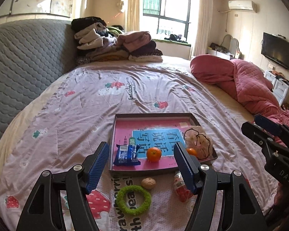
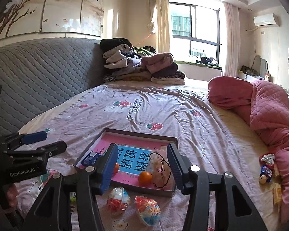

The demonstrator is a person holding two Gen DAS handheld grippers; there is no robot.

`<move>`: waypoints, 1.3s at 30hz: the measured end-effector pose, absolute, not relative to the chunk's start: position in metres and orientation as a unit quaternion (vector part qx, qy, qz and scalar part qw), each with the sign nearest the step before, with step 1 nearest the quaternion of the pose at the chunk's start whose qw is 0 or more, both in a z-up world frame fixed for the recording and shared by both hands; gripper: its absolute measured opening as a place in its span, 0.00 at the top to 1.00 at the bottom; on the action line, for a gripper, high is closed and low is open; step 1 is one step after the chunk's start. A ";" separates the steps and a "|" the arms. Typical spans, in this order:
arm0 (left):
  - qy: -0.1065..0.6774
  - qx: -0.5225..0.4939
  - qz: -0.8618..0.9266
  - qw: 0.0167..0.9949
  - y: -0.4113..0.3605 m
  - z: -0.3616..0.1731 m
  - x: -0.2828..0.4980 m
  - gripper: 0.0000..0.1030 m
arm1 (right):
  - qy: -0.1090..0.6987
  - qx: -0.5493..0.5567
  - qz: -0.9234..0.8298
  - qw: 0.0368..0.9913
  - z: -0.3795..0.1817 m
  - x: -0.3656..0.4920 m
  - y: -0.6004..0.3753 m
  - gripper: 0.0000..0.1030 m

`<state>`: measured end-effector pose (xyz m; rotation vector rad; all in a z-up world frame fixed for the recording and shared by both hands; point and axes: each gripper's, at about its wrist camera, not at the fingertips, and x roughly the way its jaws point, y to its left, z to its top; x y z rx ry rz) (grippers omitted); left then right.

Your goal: Organize objects

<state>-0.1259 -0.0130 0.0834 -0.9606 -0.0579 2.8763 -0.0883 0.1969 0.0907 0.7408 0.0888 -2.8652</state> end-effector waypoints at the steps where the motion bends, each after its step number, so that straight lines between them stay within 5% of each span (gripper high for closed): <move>1: -0.018 -0.315 0.948 0.054 -0.013 0.085 -0.123 0.31 | 0.030 0.248 -0.964 0.090 0.092 -0.087 0.197 0.48; 39: -0.005 -0.339 0.940 0.030 -0.024 0.040 -0.082 0.31 | 0.054 0.282 -0.952 0.109 0.044 -0.065 0.177 0.47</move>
